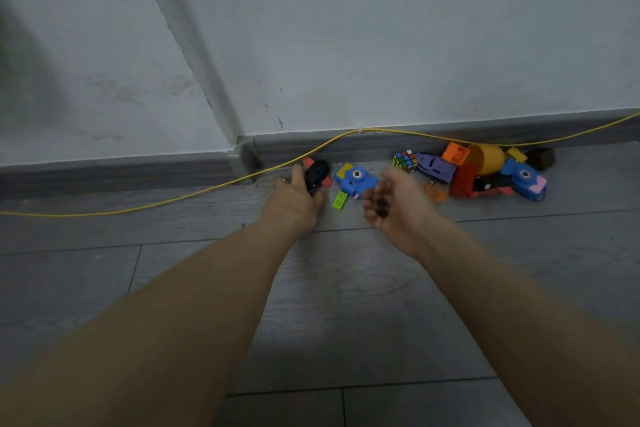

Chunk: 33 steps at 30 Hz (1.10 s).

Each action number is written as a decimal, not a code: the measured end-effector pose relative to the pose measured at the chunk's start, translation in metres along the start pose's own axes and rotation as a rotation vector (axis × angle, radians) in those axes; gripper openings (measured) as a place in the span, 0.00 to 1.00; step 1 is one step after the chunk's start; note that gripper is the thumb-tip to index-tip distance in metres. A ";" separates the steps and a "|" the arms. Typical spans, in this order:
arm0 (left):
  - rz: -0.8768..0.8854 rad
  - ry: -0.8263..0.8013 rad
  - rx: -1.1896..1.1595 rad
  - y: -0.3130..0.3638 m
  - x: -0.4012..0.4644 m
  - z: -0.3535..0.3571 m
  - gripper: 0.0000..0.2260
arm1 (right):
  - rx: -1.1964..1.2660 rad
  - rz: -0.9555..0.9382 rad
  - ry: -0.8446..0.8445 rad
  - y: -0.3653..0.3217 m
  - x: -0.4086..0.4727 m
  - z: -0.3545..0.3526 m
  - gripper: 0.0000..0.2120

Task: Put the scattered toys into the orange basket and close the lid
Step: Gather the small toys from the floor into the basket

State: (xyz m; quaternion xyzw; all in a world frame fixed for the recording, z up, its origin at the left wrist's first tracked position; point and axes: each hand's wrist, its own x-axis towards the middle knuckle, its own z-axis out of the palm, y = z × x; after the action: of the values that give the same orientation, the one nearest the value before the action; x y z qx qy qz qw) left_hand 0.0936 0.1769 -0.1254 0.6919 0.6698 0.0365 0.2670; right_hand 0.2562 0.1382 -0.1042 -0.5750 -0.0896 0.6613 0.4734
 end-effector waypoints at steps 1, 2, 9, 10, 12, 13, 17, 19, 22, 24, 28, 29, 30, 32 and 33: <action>0.038 0.001 0.038 -0.002 0.002 0.001 0.19 | -0.182 -0.076 0.084 -0.003 0.006 0.003 0.13; 0.066 0.011 0.063 -0.004 0.003 0.000 0.17 | -0.414 -0.188 0.171 -0.004 0.013 0.005 0.12; 0.240 0.012 0.111 -0.027 0.001 0.003 0.13 | -1.672 -0.730 0.276 0.016 0.037 0.022 0.36; 0.249 0.007 0.096 -0.027 0.000 0.001 0.13 | -1.739 -0.761 0.251 0.021 0.037 0.025 0.38; 0.211 -0.004 0.050 -0.027 -0.002 -0.003 0.14 | -1.826 -0.801 0.218 0.029 0.038 0.028 0.38; 0.173 -0.008 0.017 -0.027 -0.001 -0.004 0.15 | -1.850 -0.816 0.224 0.031 0.038 0.027 0.36; 0.062 -0.042 -0.103 -0.042 -0.003 -0.008 0.15 | -1.800 -0.761 0.242 0.034 0.036 0.022 0.32; 0.024 -0.070 -0.121 -0.050 -0.012 -0.013 0.14 | -1.816 -0.748 0.231 0.037 0.030 0.021 0.31; 0.000 -0.123 -0.106 -0.061 -0.029 -0.020 0.12 | -1.808 -0.715 0.200 0.045 0.015 0.021 0.28; -0.026 -0.188 -0.070 -0.069 -0.038 -0.024 0.13 | -1.773 -0.693 0.206 0.055 0.005 0.022 0.26; -0.113 -0.286 -0.040 -0.079 -0.058 -0.035 0.16 | -1.819 -0.708 0.211 0.078 -0.014 0.023 0.23; -0.132 -0.290 -0.045 -0.082 -0.063 -0.037 0.16 | -1.832 -0.714 0.203 0.083 -0.018 0.022 0.22; -0.142 -0.293 -0.050 -0.083 -0.068 -0.040 0.16 | -1.840 -0.713 0.185 0.086 -0.020 0.021 0.21; -0.164 -0.317 -0.070 -0.084 -0.079 -0.049 0.17 | -1.855 -0.693 0.138 0.091 -0.026 0.020 0.20; -0.174 -0.337 -0.082 -0.082 -0.082 -0.052 0.16 | -1.851 -0.672 0.117 0.092 -0.026 0.017 0.20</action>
State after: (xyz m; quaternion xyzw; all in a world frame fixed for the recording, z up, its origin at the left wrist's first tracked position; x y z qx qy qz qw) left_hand -0.0102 0.1128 -0.0898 0.6163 0.6708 -0.0760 0.4056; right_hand 0.1908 0.0774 -0.1426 -0.6949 -0.7069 0.1318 0.0036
